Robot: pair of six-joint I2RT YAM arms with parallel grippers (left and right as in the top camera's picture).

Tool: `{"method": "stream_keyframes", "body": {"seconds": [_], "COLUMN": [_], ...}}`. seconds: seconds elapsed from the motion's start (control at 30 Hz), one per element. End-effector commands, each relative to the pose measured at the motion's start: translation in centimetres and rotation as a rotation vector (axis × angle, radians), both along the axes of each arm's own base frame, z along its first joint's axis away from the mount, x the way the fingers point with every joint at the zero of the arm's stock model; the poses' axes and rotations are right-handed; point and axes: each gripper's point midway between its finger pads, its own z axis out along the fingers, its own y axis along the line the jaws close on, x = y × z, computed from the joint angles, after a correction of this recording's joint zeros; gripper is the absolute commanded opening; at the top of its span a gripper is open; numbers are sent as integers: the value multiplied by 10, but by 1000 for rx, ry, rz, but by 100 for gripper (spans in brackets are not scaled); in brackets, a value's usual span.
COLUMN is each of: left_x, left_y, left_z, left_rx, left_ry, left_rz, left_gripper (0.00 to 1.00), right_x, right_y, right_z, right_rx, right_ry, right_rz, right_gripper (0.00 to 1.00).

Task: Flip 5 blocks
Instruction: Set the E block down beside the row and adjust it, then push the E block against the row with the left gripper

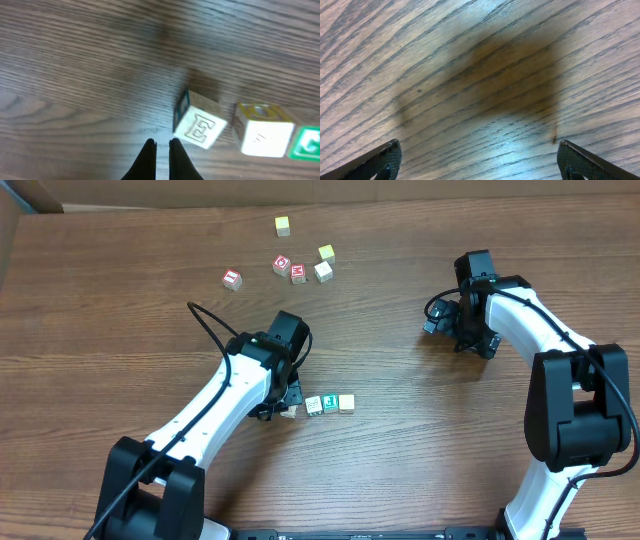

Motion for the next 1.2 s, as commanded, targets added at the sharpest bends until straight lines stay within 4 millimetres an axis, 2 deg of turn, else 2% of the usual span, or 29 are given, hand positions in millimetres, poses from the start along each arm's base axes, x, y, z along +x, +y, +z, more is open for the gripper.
{"method": "stream_keyframes", "body": {"seconds": [0.0,0.23,0.7,0.93,1.17], "left_x": [-8,-17,5,-4,1], "left_y": [14,14,7,-5,1], "left_z": [-10,-36,-35,-37,-36], "left_rx": [54,33,4,-67,-28], "left_ry": [1,-4,-96,-44,-68], "left_rz": [15,14,12,-13,-24], "left_gripper": [4,4,4,4,4], "right_x": [-1,-1,-1,-1,-1], "right_y": [-2,-2,-2,-2,-2], "right_z": [0,0,0,0,0], "right_rx": [-10,-10,-10,-10,-10], "right_ry": [-2,-2,-2,-2,-2], "right_rz": [-2,-2,-2,-2,-2], "right_gripper": [100,100,100,100,100]}}
